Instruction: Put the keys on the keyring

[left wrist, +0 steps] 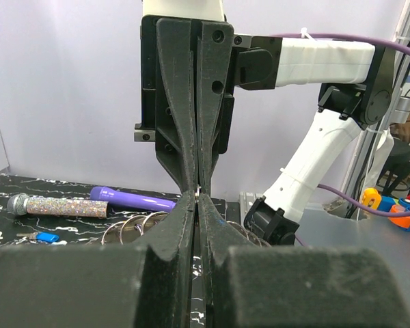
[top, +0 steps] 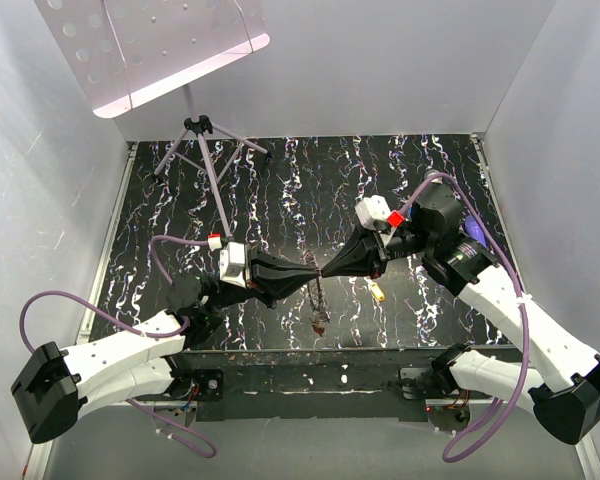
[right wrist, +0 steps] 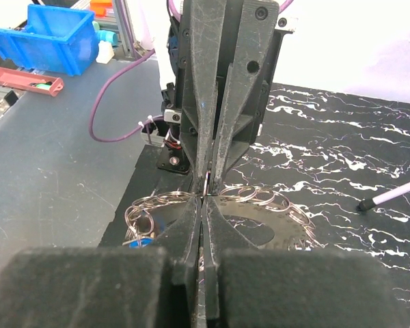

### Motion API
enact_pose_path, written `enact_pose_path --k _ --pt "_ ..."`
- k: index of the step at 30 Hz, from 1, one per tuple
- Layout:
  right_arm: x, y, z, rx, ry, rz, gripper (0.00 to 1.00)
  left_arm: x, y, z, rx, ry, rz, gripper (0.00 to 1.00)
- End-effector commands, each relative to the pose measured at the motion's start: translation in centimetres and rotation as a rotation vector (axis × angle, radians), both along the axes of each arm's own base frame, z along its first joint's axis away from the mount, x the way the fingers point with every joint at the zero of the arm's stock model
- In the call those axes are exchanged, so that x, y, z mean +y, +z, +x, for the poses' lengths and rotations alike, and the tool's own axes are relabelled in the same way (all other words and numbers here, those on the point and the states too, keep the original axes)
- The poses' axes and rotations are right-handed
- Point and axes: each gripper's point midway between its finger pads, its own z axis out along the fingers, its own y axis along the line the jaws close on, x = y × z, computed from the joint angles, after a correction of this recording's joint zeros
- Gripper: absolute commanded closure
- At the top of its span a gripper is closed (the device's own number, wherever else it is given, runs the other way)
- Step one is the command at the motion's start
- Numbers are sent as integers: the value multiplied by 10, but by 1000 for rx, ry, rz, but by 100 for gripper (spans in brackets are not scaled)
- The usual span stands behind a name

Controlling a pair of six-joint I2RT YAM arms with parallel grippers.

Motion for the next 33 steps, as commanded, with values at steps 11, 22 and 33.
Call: enact_pose_path --k 11,22,33 --pt "-10 -11 2 16 -85 -116 99 26 -9 6 56 107 235 48" --pt "-13 -21 6 -14 -102 -150 99 6 -19 -1 88 -80 503 42" --pt "-12 -22 6 -9 -101 -151 99 -5 -22 2 89 -128 504 58"
